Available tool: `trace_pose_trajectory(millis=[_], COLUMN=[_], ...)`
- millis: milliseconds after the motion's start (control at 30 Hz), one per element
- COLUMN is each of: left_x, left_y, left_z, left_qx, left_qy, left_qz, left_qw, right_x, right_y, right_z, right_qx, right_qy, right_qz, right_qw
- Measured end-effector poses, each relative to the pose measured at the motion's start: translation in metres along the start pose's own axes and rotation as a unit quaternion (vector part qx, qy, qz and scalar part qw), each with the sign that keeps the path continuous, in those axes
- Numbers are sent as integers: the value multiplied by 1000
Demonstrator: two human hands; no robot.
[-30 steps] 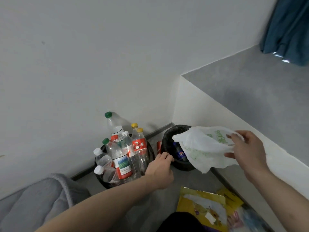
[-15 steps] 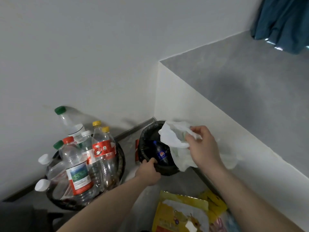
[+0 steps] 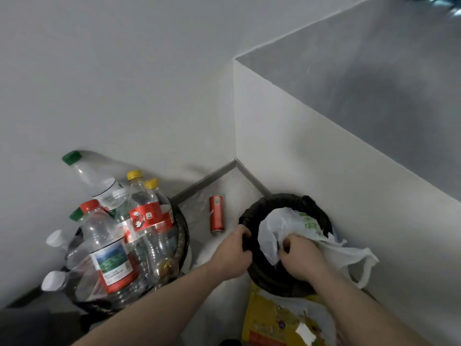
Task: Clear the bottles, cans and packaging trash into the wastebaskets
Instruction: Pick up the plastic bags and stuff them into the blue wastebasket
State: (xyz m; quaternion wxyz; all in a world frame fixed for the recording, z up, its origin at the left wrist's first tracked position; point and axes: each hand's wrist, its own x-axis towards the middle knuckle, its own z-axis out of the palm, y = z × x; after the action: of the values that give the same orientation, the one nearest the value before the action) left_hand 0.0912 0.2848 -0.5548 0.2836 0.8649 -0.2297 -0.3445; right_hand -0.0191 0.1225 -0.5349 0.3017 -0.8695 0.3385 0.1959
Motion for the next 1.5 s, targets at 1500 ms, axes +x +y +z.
trace_pose_trajectory(millis=[1500], left_x=[-26], left_y=[68], left_z=[40], left_qx=[237], left_qy=[-124], left_qz=[79], left_qw=[960], right_x=[-108], right_y=[83], right_z=[19], right_qx=[245], right_qy=[4], right_qz=[115], right_qw=[963])
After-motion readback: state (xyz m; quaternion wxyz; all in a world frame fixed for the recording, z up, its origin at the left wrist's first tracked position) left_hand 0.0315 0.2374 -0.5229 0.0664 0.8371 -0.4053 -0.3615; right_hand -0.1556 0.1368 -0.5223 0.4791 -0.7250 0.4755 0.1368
